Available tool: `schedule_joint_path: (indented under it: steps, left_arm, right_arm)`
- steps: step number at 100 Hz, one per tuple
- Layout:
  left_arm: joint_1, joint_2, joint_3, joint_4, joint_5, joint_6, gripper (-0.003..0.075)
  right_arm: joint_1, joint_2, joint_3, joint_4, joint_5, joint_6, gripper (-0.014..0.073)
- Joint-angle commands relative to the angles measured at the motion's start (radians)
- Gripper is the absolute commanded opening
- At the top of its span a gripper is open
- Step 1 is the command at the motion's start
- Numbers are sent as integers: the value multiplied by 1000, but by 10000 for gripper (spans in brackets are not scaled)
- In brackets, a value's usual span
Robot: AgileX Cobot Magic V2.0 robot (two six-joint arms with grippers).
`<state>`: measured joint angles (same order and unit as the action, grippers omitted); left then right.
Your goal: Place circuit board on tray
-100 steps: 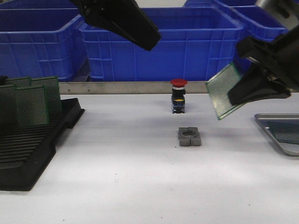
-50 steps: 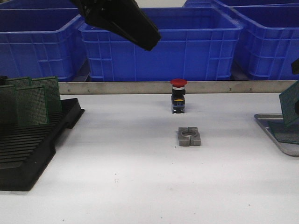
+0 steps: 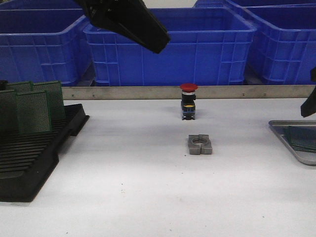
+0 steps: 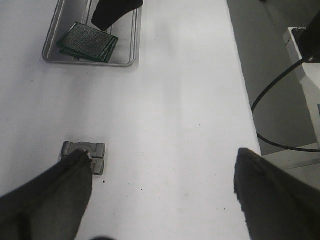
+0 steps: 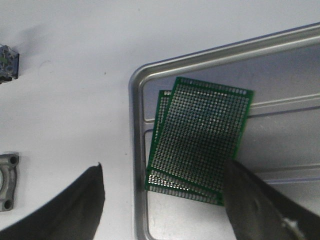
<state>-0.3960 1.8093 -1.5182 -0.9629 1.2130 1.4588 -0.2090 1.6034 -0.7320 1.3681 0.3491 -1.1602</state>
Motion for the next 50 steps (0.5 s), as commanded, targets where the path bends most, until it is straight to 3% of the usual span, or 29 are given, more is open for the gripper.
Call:
schedule_joint_path:
  steps: [1,7,14,21,27,34,50]
  left_arm:
    - [-7,-52,-28,-71,0,-7,463]
    - [-5,-52,-28,-69,0,-7,388]
    - [0,-52,-28,-68,2,-9,268]
    - [13,-52,-28,-68,13,-37,111]
    - [28,-52,-28,-68,33,-58,-23]
    - [51,-52,-28,-68,47,-70,-20]
    - [112,-54,-28,-68,59,-107,-20]
  right_arm:
    - [-6,-35,-18,22,44,-2,536]
    - [-6,-35,-18,18,68,-3,532]
    - [-6,-35,-18,-9,88,-8,459]
    - [-6,-37,-18,-43,115,-10,306]
    - [-6,-41,-18,-64,140,-11,125]
    - [-6,-53,-18,-80,173,-31,-74]
    - [5,-111,-18,-81,184,-56,-60]
